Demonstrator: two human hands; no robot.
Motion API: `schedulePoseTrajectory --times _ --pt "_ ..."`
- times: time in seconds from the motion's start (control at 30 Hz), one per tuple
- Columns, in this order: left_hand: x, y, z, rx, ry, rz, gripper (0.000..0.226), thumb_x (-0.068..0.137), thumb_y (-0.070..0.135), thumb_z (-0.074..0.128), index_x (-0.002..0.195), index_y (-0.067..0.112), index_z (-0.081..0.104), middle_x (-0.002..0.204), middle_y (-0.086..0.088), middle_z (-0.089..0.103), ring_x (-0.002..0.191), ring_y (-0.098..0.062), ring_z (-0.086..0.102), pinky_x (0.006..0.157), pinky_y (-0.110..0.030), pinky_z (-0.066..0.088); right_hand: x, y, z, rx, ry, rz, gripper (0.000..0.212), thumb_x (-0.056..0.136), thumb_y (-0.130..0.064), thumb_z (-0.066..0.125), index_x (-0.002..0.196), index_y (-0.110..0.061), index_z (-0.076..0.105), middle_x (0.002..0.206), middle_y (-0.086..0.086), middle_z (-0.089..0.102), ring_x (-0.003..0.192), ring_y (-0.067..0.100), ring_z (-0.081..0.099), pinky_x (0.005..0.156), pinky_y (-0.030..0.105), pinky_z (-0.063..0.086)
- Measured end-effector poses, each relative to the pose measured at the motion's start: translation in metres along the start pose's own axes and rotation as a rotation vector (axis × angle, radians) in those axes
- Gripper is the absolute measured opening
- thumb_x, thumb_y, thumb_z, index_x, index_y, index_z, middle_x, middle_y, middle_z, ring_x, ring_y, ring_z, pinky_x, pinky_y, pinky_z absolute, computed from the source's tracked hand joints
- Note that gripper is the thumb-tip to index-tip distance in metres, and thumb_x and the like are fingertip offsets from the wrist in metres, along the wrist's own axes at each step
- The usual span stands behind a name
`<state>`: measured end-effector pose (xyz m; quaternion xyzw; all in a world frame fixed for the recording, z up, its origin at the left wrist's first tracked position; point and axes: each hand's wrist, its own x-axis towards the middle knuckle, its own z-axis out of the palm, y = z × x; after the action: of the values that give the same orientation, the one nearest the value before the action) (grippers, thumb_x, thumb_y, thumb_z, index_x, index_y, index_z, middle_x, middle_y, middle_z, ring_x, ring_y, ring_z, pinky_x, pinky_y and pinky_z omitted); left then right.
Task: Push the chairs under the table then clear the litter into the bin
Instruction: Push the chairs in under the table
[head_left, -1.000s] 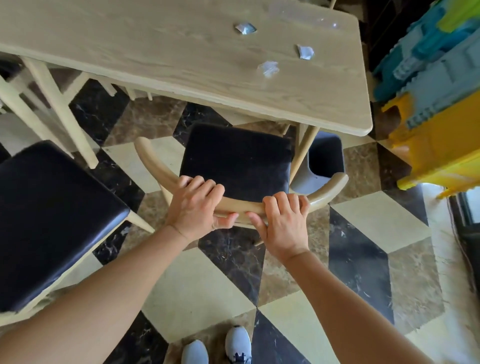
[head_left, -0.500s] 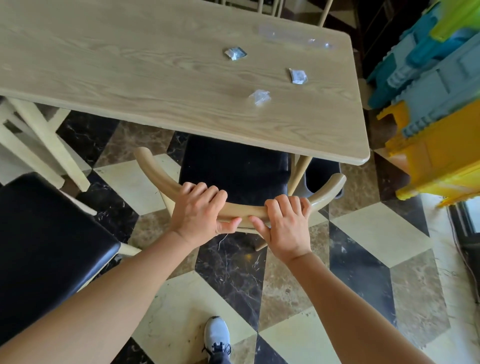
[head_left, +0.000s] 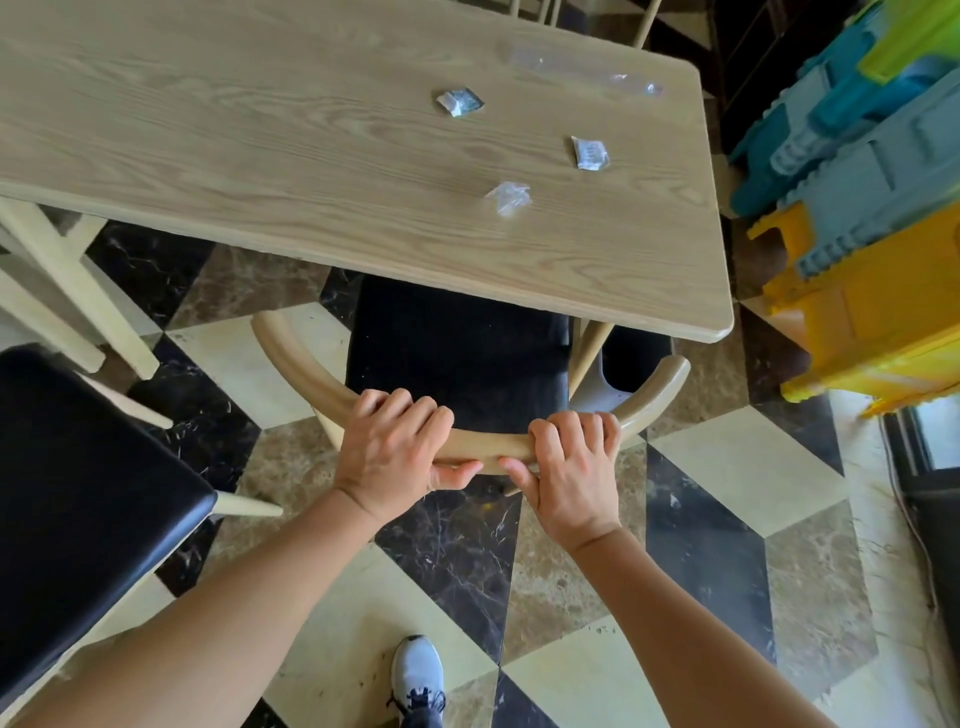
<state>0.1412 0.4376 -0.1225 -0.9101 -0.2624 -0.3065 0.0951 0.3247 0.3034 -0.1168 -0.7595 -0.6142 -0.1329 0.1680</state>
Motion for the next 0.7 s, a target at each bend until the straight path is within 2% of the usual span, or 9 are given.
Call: schedulePoseTrajectory --times 0.37,0.57,0.7 --pt "0.0 0.002 0.0 -0.021 0.028 0.032 0.065 0.089 0.074 0.051 0.074 0.012 0.057 0.06 -0.001 0.051 0.057 -0.024 0.048 0.057 -0.038 0.034 -0.003 0.011 0.004 0.039 0.02 -0.042 0.058 0.101 -0.058 0.032 0.095 -0.008 0.06 0.088 0.01 0.054 0.079 0.033 0.048 0.088 0.053 0.036" --pt "-0.002 0.002 0.01 -0.002 0.097 0.073 0.064 0.088 0.076 0.05 0.07 0.015 0.054 0.059 0.001 0.049 0.056 -0.022 0.047 0.056 -0.038 0.032 -0.003 0.014 0.014 0.05 0.078 -0.048 0.057 0.101 -0.061 0.026 0.097 -0.011 0.053 0.086 0.011 0.054 0.078 0.033 0.048 0.087 0.055 0.038" --pt "-0.003 0.004 0.011 0.003 0.068 0.067 0.063 0.089 0.076 0.046 0.071 0.016 0.053 0.06 0.001 0.049 0.058 -0.022 0.047 0.057 -0.039 0.033 -0.004 0.017 0.014 0.045 0.064 -0.061 0.056 0.101 -0.061 0.026 0.098 -0.011 0.052 0.085 0.011 0.054 0.078 0.032 0.047 0.087 0.055 0.038"
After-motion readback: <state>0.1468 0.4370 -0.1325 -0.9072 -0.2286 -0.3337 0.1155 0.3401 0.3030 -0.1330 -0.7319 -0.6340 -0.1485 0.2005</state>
